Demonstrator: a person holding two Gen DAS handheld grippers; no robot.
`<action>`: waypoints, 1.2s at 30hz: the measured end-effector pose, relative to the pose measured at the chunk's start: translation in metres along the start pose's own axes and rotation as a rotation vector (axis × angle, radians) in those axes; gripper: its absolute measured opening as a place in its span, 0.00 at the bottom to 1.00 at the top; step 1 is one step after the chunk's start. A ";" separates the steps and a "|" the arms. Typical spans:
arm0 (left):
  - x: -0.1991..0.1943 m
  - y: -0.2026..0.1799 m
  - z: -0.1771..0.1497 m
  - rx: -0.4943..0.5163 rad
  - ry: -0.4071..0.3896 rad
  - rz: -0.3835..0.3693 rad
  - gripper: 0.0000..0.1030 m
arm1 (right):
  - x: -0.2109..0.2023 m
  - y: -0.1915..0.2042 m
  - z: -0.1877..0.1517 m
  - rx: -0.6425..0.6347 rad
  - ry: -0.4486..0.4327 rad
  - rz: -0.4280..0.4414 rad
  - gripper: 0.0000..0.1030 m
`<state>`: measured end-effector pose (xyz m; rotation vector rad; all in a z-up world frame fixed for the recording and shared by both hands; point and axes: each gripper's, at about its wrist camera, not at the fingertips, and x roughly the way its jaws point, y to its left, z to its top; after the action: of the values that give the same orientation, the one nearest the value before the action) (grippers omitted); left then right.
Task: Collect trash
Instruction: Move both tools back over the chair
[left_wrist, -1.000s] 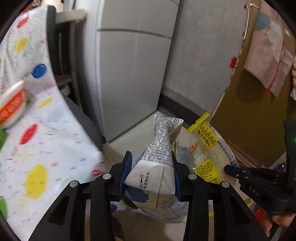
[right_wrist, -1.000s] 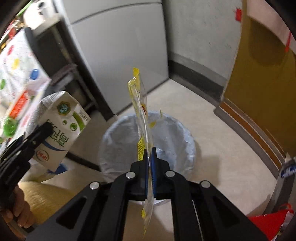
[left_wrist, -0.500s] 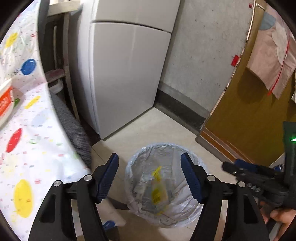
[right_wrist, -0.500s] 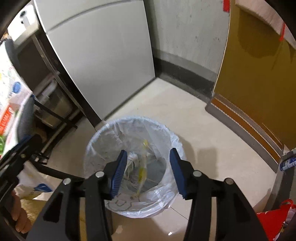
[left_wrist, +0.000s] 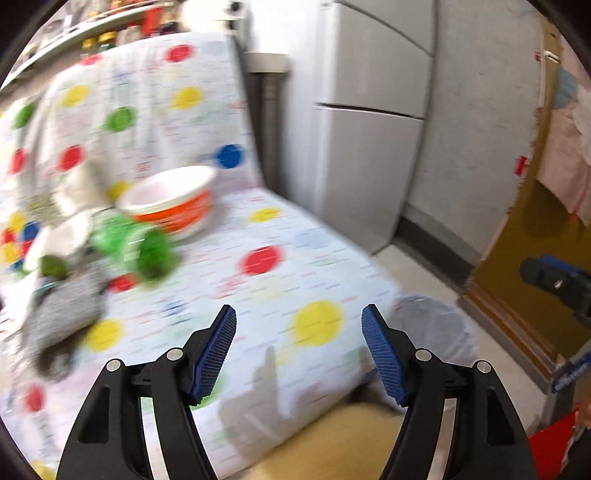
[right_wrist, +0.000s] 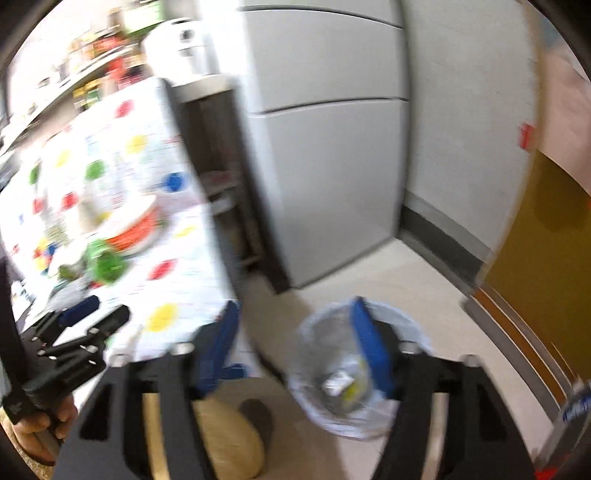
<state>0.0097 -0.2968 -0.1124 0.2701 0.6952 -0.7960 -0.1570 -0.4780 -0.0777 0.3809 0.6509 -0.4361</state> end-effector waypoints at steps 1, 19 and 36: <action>-0.008 0.017 -0.006 -0.015 -0.001 0.029 0.69 | 0.001 0.013 0.002 -0.022 0.002 0.022 0.76; -0.086 0.231 -0.053 -0.329 0.048 0.376 0.85 | 0.101 0.226 0.023 -0.398 0.072 0.257 0.93; -0.090 0.311 -0.066 -0.464 0.079 0.470 0.85 | 0.213 0.285 0.046 -0.457 0.161 0.220 0.70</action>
<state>0.1622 -0.0033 -0.1117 0.0367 0.8292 -0.1654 0.1599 -0.3158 -0.1252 0.0505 0.8317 -0.0400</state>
